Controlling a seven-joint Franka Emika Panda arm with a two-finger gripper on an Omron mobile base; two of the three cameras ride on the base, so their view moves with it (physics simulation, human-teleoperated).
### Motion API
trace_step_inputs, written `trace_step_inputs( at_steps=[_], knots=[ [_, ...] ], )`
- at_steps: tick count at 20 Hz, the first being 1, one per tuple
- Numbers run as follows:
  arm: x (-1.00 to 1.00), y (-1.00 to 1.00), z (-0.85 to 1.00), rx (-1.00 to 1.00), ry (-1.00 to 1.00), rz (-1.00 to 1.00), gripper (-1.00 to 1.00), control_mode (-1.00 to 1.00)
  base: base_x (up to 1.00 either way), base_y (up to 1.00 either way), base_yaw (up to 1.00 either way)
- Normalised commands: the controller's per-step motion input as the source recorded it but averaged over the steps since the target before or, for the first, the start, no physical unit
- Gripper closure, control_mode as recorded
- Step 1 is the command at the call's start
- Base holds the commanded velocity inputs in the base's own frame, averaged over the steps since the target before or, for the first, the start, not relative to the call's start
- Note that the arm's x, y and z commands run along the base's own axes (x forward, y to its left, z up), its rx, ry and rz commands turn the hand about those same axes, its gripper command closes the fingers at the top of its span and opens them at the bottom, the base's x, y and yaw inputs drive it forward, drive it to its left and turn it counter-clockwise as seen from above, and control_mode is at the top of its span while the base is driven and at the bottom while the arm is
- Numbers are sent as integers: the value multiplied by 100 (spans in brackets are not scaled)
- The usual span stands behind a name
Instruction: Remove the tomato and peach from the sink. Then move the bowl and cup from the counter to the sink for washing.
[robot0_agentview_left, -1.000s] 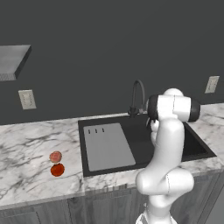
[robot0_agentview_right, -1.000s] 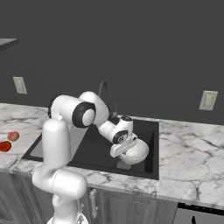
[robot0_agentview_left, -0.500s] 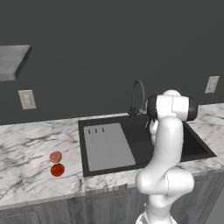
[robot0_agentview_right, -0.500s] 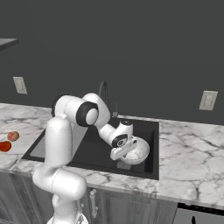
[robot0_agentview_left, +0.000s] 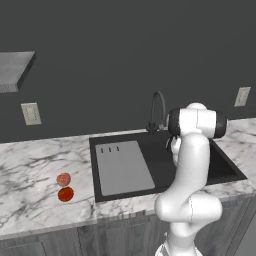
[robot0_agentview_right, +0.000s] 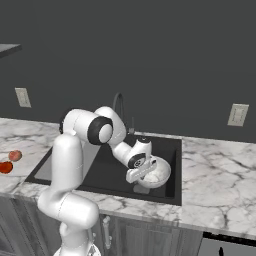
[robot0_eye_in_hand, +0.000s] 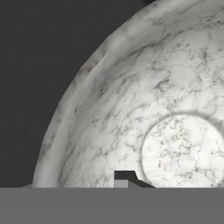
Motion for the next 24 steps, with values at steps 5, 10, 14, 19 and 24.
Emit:
trace_step_inputs(
  at_steps=[5,10,14,19,24],
  knots=[
    [5,-8,1,0,0,-2,-100,-100,0,0,0],
    [-2,-10,16,0,-1,-1,-100,-100,0,0,0],
    [-8,-6,29,0,-6,0,-100,-100,0,0,0],
    [-14,-5,36,0,-4,-1,-100,-100,0,0,0],
    [-18,-8,36,0,-1,-3,-100,-100,0,0,0]
  ],
)
